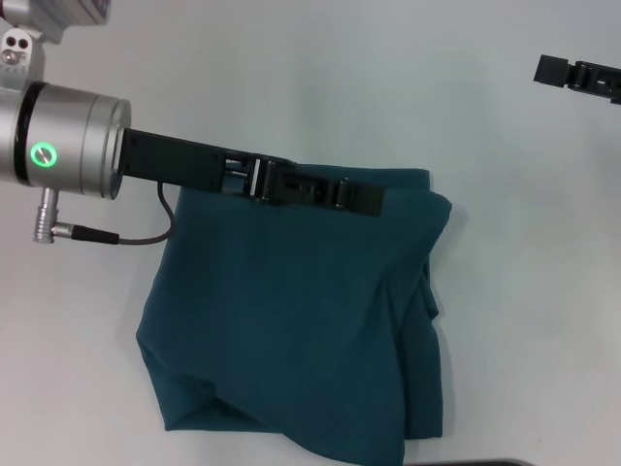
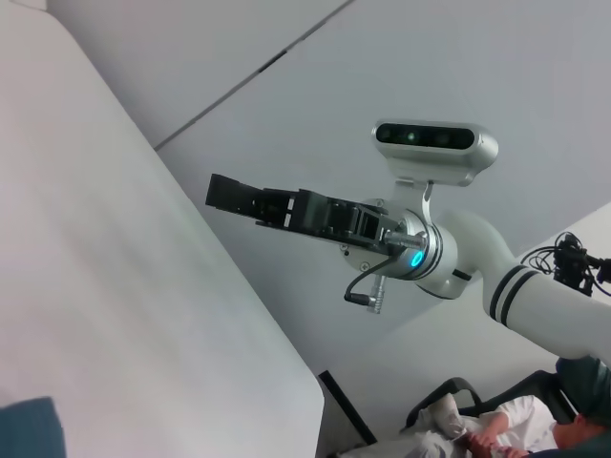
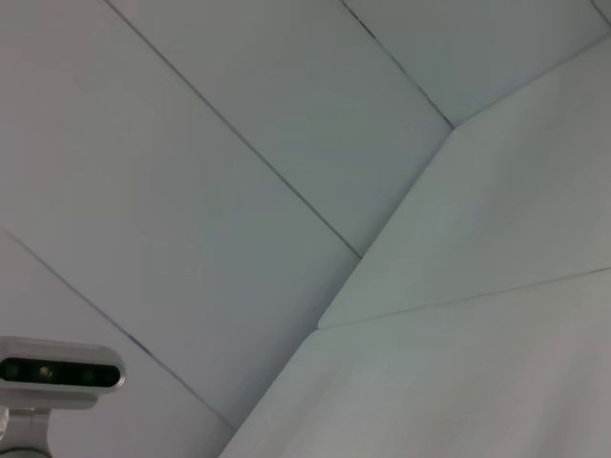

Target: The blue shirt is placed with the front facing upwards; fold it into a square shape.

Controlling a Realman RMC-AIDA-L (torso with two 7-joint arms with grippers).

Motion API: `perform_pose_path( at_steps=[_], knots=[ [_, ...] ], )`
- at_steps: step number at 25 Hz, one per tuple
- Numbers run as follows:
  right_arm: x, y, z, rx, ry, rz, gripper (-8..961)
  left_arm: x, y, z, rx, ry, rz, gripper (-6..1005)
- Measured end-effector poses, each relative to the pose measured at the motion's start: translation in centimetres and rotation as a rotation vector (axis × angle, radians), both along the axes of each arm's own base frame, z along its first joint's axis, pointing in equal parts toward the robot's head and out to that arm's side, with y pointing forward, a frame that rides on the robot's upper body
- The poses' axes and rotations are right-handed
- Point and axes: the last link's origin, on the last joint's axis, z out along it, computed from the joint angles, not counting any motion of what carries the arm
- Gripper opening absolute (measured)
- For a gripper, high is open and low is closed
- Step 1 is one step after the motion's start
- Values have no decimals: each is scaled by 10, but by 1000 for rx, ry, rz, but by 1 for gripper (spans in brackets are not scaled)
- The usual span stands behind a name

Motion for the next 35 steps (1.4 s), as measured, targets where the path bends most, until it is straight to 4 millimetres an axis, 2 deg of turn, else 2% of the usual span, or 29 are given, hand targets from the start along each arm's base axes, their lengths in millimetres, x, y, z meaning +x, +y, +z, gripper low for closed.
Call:
perform_pose_path(
  at_steps=[5,11,18,23,30,35],
  knots=[
    [0,-1,-1,-12,-7,0,777,-8,1,5,43,-9,9,549],
    [6,-6,-4,-105,-41,-54,777,-21,5,22,162,-22,19,758],
    [24,-19,-5,-244,-96,-174,777,-53,5,41,333,-28,80,860],
    [30,-29,-9,-311,-112,-215,777,-65,-1,45,378,-40,99,918],
    [22,-41,-18,-413,-85,-181,777,-68,-3,43,390,-41,102,919],
    [11,-39,-37,-477,-92,-150,777,-73,-5,44,391,-28,111,917]
  ],
)
